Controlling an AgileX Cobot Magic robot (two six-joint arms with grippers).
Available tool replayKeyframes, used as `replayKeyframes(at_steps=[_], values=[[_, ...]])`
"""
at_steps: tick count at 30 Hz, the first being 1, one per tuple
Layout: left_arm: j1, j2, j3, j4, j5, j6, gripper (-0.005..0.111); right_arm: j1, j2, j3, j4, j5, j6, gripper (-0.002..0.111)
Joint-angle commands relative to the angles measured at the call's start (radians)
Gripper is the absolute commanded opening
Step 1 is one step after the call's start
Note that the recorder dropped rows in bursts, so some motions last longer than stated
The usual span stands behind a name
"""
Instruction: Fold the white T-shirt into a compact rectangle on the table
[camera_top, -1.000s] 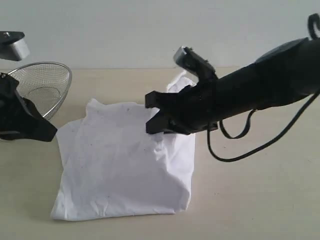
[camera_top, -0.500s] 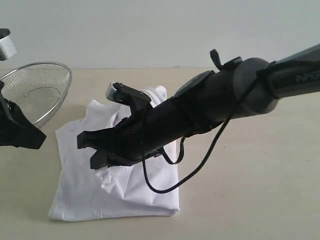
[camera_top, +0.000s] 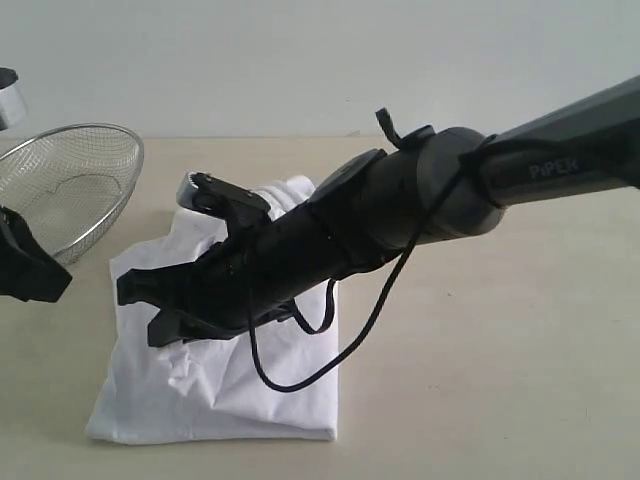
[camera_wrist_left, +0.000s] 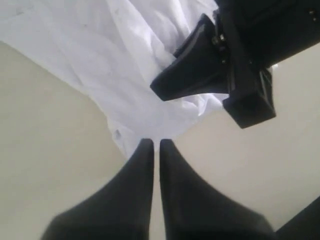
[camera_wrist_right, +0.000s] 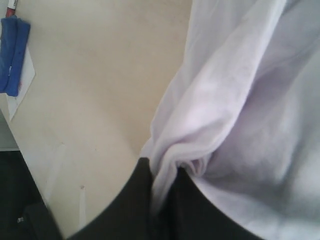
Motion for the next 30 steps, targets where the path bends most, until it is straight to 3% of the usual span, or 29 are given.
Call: replayKeyframes(at_steps=[1,10,27,30], values=[[0.001,-0.008,-0.005,0.063,0.008,-0.057,0.004,0.003,-0.007,-0.019,0.014,0.047,0.002,0.0],[0.001,-0.003,-0.005,0.077,0.001,-0.064,0.004,0.011,-0.007,-0.082,0.011,0.1,0.013,0.0],[0.001,-0.003,-0.005,0.077,0.001,-0.064,0.004,0.115,0.096,-0.085,0.035,0.0,0.005,0.0],[0.001,-0.003,-0.005,0.077,0.001,-0.064,0.004,0.125,0.096,-0.085,0.035,-0.017,-0.002,0.006]])
